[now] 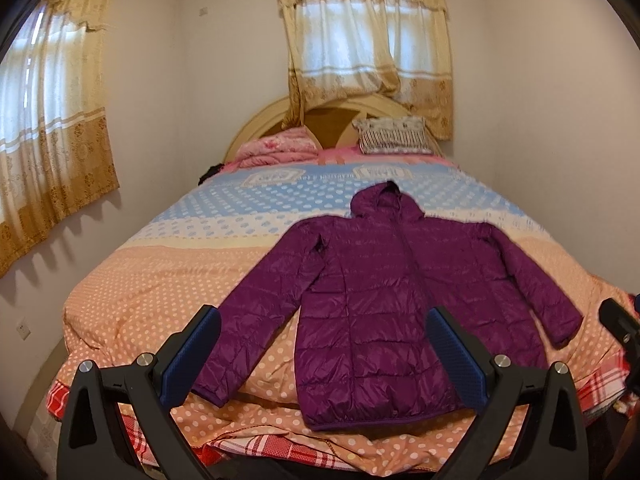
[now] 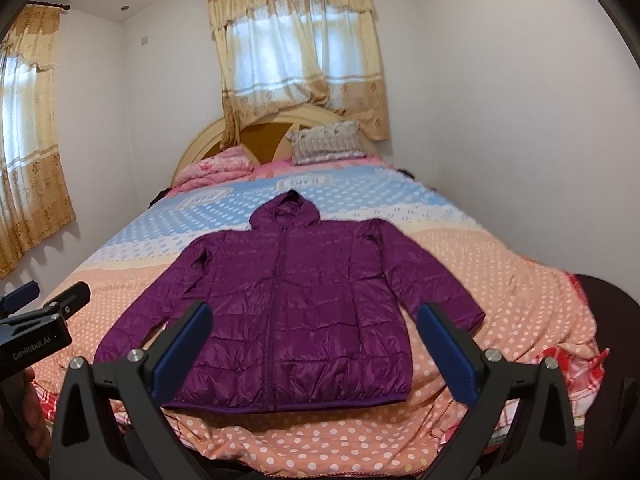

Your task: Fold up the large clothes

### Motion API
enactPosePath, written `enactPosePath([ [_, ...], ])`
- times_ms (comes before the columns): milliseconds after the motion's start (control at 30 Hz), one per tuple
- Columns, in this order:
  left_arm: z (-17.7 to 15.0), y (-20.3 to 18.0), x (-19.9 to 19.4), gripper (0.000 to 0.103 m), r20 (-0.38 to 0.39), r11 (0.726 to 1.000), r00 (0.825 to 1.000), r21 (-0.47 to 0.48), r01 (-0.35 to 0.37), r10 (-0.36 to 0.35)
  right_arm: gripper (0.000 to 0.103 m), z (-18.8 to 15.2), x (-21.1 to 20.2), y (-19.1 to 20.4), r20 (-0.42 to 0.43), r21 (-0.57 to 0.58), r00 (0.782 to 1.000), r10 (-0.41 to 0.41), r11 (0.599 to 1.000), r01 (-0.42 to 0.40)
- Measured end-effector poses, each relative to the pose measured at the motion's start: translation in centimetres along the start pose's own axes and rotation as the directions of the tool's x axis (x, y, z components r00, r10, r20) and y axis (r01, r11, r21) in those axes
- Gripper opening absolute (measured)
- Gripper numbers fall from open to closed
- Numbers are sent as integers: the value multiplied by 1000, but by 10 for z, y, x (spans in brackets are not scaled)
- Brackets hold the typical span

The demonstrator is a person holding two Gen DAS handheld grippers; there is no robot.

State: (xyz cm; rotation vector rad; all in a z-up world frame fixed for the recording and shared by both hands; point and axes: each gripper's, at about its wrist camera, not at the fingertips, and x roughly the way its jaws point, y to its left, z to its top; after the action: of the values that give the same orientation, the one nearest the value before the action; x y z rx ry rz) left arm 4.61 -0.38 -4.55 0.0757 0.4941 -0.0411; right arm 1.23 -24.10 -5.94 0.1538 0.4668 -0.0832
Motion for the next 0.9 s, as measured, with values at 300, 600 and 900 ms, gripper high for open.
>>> enactPosePath([
  [300,-10,-7,106,102,-47,998,999,63,-20,23,103,-18,90,-101,-148,127,977,-152,977,172],
  [600,-3,1,209,102,-129,996,989,64,-69,77,86,-28,168,-184,-348,209,903,-250,919,335],
  [900,-5,14,260,102,-170,994,980,62,-93,103,35,-42,191,-193,-418,178,876,-240,924,338],
])
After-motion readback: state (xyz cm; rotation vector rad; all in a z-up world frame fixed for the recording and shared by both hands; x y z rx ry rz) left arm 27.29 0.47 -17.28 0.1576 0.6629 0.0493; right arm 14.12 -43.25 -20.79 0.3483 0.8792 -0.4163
